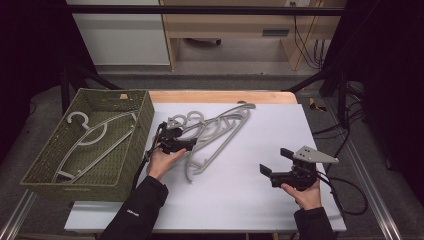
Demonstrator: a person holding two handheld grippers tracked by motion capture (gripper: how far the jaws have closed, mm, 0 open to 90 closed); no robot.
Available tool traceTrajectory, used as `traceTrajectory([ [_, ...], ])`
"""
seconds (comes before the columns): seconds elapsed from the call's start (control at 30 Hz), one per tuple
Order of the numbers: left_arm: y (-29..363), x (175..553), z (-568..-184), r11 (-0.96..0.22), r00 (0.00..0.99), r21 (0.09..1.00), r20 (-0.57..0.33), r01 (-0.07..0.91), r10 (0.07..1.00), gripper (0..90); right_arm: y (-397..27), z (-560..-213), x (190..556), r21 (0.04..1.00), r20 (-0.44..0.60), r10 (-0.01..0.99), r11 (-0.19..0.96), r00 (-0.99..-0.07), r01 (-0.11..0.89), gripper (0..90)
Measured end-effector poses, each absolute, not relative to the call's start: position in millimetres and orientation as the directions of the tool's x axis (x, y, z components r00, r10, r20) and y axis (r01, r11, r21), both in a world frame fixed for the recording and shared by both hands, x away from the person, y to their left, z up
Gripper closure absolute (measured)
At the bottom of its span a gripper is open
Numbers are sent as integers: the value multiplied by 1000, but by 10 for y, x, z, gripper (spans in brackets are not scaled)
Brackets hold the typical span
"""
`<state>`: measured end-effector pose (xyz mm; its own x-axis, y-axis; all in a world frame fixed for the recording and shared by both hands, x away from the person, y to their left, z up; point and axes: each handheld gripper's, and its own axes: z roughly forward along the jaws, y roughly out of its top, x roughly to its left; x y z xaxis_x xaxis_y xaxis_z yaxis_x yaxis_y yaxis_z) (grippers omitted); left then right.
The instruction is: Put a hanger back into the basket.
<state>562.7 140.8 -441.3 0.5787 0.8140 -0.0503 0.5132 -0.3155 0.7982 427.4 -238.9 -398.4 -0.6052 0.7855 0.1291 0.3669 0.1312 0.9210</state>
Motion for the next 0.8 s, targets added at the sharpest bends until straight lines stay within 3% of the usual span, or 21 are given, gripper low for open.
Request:
traceTrajectory([
  [0.37,1271,5787,-4683,-364,575,740,-38,566,818,488,-2373,-3996,4283,920,127,785,135,-606,367,32],
  [0.8,1170,5788,-4658,-429,593,697,7,575,805,711,-2363,-3998,4282,918,129,784,136,-607,372,33],
])
